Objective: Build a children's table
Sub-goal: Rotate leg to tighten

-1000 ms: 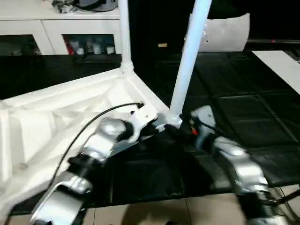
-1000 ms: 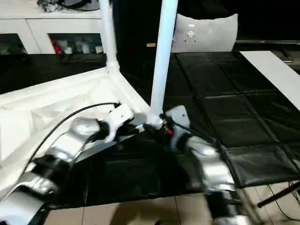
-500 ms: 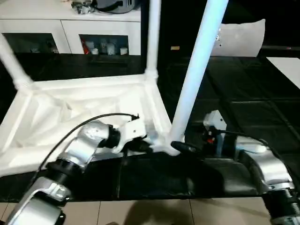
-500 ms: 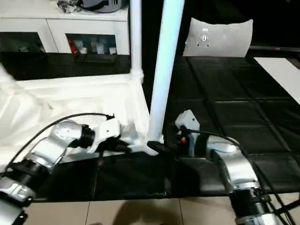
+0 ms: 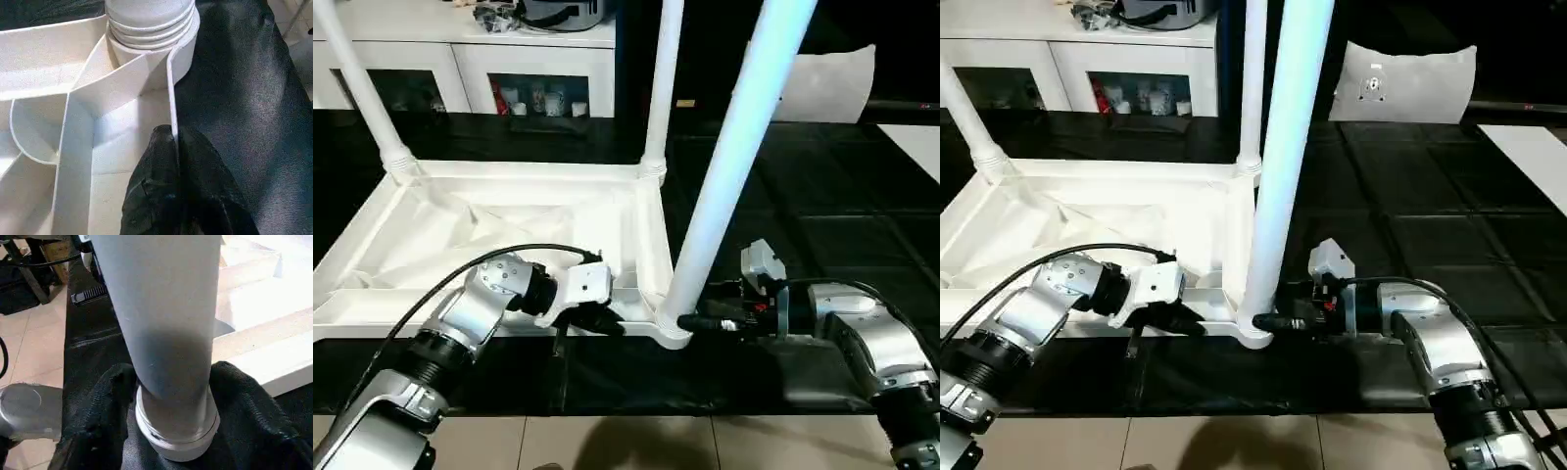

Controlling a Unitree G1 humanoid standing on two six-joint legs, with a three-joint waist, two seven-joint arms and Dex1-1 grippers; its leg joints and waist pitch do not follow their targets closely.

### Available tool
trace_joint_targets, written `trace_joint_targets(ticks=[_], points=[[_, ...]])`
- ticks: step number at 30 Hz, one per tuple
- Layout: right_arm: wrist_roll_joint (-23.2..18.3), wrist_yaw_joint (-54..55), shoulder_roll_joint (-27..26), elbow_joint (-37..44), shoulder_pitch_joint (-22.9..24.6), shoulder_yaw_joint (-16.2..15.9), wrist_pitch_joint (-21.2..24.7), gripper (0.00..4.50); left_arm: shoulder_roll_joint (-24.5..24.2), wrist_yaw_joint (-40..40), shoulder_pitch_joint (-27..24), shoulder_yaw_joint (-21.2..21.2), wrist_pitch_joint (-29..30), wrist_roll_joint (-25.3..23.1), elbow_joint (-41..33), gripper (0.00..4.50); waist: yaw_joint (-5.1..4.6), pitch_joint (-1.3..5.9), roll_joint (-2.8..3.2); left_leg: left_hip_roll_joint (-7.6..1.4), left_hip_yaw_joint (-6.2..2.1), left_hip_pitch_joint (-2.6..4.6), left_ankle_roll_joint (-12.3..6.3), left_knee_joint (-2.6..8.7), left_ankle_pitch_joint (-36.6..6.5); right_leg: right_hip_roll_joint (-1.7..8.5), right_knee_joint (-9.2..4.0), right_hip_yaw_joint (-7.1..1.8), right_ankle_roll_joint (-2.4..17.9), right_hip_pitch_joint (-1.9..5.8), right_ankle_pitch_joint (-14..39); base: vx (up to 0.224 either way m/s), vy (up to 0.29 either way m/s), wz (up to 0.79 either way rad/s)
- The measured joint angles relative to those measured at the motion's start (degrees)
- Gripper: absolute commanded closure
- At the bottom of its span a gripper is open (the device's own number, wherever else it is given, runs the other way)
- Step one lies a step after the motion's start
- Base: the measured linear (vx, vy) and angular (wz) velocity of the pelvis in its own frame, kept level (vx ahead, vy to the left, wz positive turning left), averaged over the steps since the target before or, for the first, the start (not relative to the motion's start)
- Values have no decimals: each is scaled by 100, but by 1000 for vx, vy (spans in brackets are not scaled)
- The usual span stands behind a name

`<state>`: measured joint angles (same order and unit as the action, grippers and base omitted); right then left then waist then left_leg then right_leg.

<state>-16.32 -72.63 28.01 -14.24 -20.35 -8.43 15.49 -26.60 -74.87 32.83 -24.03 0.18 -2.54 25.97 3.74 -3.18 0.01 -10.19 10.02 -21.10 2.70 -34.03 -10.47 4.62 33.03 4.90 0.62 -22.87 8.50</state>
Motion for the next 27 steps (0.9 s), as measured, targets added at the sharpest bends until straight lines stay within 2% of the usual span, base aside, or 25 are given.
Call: trace_joint_targets(ticks=[2, 4, 14, 19, 24, 27], points=[[0, -12, 17, -10, -7, 3, -1, 216, 2, -18, 0, -9, -26, 4, 0, 450, 8, 0, 0, 0, 1, -1, 0, 0, 0, 1, 0, 0, -3, 0, 2, 0, 0, 0], [0, -34, 30, -10, -9, 2, -7, 245, 3, -33, 0, -11, -42, 5, 0, 450, 16, 0, 0, 0, 1, -1, 0, 0, 0, 1, 1, 0, -4, 0, 4, 0, 0, 0], [9, -31, 10, 6, 17, -8, -22, 260, 7, -46, -1, -10, -36, 5, 0, 450, 29, 0, 0, 0, 1, 0, 0, 0, 0, 1, 4, 1, -5, 0, 6, 0, 0, 0], [-42, 415, -230, 266, 253, 152, 288, 261, 156, 113, 2, 71, 507, 13, -98, 450, 29, 1, 0, 0, 2, 10, 2, 0, 1, 2, 7, 0, -3, 7, 5, 0, 0, 0], [171, 1613, -623, 511, 290, 301, 714, 262, 427, 810, 121, 224, 1290, -216, -61, 450, -89, 6, 14, 7, 2, 27, 4, -12, 3, 14, 0, 12, -6, 18, 6, 0, 0, 0], [490, 2776, -1297, 405, 286, 598, 765, 271, 875, 1580, 300, 456, 1715, -353, 280, 450, -236, 1, 25, 9, -8, 18, 4, -43, 2, 63, -25, 103, -11, 20, 9, 0, 0, 0]])
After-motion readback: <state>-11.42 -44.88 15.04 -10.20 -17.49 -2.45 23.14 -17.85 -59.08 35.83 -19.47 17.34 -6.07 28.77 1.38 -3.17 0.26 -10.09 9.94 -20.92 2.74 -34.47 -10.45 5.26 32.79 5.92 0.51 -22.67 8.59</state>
